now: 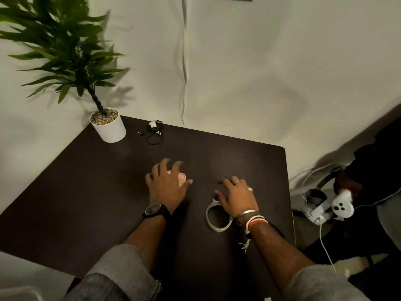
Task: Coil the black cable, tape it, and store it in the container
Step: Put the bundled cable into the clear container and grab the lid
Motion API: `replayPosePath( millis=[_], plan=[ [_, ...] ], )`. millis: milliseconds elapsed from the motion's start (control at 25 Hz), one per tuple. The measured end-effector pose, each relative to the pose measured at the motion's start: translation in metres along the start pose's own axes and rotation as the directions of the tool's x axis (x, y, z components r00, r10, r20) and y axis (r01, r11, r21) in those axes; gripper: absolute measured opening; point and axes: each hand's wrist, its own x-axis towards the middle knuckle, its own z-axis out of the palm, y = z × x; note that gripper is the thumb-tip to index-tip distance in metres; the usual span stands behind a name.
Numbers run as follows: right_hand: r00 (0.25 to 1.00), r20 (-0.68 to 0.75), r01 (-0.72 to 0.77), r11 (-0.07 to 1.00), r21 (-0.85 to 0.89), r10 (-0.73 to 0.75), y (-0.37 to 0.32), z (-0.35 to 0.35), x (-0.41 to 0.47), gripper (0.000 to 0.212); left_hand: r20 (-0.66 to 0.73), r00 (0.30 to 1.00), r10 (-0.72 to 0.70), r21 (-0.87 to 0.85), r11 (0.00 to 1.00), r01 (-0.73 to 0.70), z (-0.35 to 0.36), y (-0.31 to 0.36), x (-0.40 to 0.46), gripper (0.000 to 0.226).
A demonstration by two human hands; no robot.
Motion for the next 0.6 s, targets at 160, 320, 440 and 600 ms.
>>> replayPosePath(
  millis=[160, 320, 440, 600],
  plan=[
    [0.930, 0.018, -0.361, 0.921, -0.147, 0.368, 0.055, -0.015, -0.041, 0.045, 0.363, 0.929, 0.072, -0.273, 0.961, 0.032, 0.031, 0.055, -0.054, 0.072],
    [0.898, 0.174, -0.413, 0.911, 0.013, 0.404, 0.073, -0.015, -0.053, 0.048, 0.457, 0.889, 0.024, -0.338, 0.929, 0.149, 0.062, 0.080, -0.057, 0.043],
    [0.922, 0.184, -0.352, 0.935, 0.036, 0.340, 0.069, -0.013, -0.046, 0.043, 0.409, 0.912, 0.026, -0.317, 0.942, 0.115, 0.067, 0.094, -0.033, 0.023],
    [0.872, 0.075, -0.488, 0.853, 0.185, 0.483, 0.073, -0.009, -0.022, 0.033, 0.335, 0.942, -0.008, -0.335, 0.934, 0.127, 0.066, 0.117, 0.017, 0.017]
  ],
)
